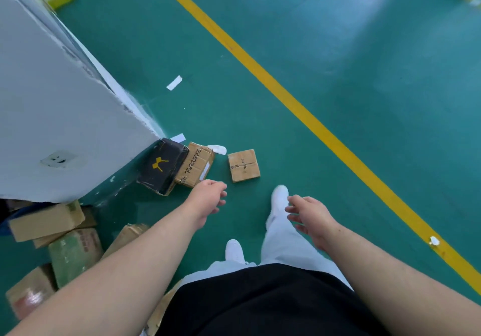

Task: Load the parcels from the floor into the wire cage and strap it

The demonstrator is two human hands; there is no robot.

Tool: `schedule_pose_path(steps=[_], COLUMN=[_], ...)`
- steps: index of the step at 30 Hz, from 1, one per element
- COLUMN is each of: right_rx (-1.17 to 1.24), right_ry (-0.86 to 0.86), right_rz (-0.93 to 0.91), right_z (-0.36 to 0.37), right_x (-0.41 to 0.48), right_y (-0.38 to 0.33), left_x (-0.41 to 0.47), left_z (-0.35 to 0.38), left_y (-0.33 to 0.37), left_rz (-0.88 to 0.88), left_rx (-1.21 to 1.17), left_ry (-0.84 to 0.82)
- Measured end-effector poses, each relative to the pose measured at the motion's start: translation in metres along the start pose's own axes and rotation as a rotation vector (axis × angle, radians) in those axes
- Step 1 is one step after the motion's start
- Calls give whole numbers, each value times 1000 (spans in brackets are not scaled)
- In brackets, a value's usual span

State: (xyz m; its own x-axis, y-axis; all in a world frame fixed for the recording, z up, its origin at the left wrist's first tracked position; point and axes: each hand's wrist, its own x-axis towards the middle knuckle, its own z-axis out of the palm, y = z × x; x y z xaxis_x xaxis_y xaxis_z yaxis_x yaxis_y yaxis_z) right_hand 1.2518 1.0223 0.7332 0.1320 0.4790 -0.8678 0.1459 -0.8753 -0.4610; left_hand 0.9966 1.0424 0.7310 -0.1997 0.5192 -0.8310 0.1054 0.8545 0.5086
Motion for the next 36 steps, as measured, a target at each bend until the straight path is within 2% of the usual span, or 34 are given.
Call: schedule_pose_path(steps=[4, 9, 14, 18, 21, 27, 33, 36], right_rx=[-143, -277, -579, -747, -866, -1080, -1082, -970], right_ry=[-45, -156, -128, -118, -131, -165, -248, -182], right_rz=[-6, 17, 41, 61, 93, 177, 257, 280], right_z=[-2, -12, -26, -17, 1, 58, 121, 138], right_x=[60, 138, 218, 296, 370, 540, 668, 715], right_y=[-57, -130, -172, -179, -158, -66, 22, 50], left_x=[45, 93, 145, 214, 297, 500, 644, 681], left_z=[12, 17, 27, 41, 59, 103, 147, 157], left_y=[27, 59, 71, 62, 37, -43, -134, -165], left_rz=[-94, -193, -287, -363, -423, -441, -469, -529], left_rx=[-41, -105, -104, -55, 23, 148, 234, 238], left_ry=[38, 165, 147, 88, 16, -33, -50, -56])
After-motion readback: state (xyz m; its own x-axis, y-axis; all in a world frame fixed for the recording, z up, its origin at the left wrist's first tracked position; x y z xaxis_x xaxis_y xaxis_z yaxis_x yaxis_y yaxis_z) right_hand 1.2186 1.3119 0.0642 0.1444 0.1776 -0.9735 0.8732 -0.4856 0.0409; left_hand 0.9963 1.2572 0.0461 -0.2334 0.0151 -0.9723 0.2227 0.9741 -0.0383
